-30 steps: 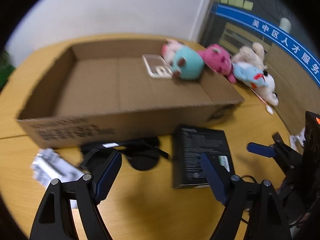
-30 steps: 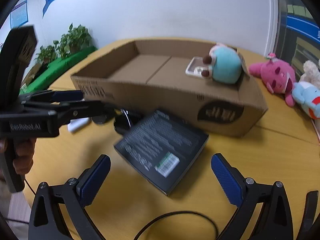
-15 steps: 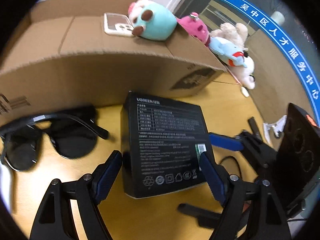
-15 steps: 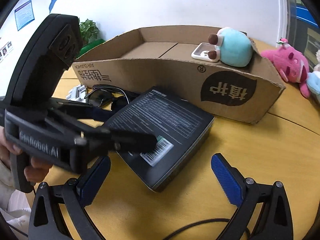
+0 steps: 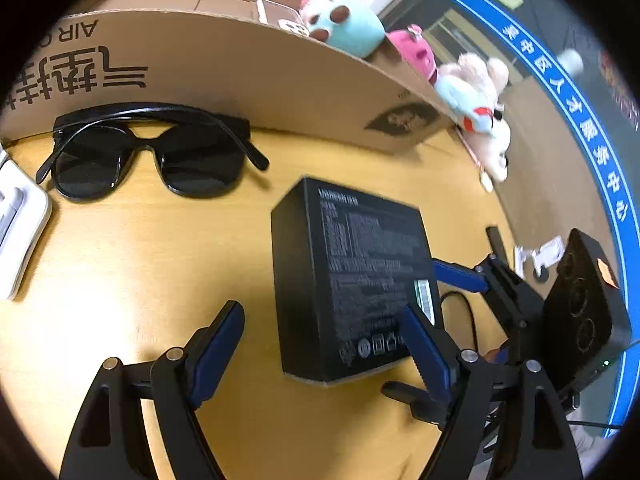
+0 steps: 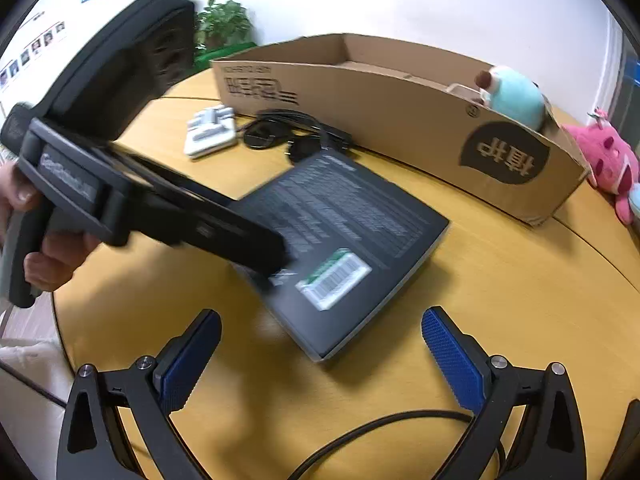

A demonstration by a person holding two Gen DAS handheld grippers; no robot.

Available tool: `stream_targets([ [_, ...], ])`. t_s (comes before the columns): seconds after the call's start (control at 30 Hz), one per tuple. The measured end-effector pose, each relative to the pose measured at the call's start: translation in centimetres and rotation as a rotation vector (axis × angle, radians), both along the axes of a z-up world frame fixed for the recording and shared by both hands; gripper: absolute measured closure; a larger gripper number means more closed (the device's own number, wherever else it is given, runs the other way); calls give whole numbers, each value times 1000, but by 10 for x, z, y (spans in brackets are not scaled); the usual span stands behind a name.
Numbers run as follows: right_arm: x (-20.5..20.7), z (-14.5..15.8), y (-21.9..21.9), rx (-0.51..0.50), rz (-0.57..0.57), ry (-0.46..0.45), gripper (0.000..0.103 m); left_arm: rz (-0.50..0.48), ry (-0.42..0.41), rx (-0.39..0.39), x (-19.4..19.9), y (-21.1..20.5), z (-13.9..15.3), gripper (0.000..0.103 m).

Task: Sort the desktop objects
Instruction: 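Move the right gripper to the black UGREEN box and grasp it, then carry the black UGREEN box with the left gripper over the cardboard box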

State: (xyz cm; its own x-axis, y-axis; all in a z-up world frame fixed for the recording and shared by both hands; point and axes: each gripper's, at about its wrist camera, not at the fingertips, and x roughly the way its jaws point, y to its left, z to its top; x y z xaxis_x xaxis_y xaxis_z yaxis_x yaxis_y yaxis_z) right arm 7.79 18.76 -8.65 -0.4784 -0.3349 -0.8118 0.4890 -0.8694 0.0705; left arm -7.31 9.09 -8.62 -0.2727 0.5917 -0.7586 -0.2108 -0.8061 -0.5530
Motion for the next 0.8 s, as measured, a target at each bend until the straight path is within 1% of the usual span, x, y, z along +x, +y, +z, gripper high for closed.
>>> stream_targets([
  [0.07,-9,1,-1,-17,3,7,2,-12,2,25,-6,2,-1,24],
  [0.13,-14,2,-6,-8,14,21,4,-25,-1,64,-10,7,-3,26],
  [0.17,-16,1,-9,-2,19,23,7,-21,10,54,-10,10,-2,26],
  [0.2,-19,0,-11,13,12,26,9,-26,21,22,-8,14,-1,30],
  [0.23,-19,-1,-13,28,8,29,10,-28,36,6,-6,16,0,29],
  [0.37,-14,2,-13,15,-2,28,17,13,33,23,3,9,5,32],
  [0.4,-11,5,-14,14,-3,35,19,23,48,19,6,7,10,33],
  [0.5,-7,22,-25,38,4,87,20,52,126,-1,11,-1,35,34],
  [0.57,-8,42,-34,42,9,138,20,86,186,0,13,-13,57,34],
  [0.63,-12,66,-45,47,20,204,20,115,264,-2,12,-28,87,34],
  [0.7,-19,97,-60,64,40,294,20,134,343,-15,8,-40,116,33],
  [0.73,-23,107,-65,69,49,324,20,150,399,-23,5,-50,137,33],
  [0.77,-28,122,-72,72,62,366,20,157,427,-29,2,-53,147,33],
  [0.8,-34,135,-79,75,72,401,20,169,477,-40,-3,-62,166,33],
])
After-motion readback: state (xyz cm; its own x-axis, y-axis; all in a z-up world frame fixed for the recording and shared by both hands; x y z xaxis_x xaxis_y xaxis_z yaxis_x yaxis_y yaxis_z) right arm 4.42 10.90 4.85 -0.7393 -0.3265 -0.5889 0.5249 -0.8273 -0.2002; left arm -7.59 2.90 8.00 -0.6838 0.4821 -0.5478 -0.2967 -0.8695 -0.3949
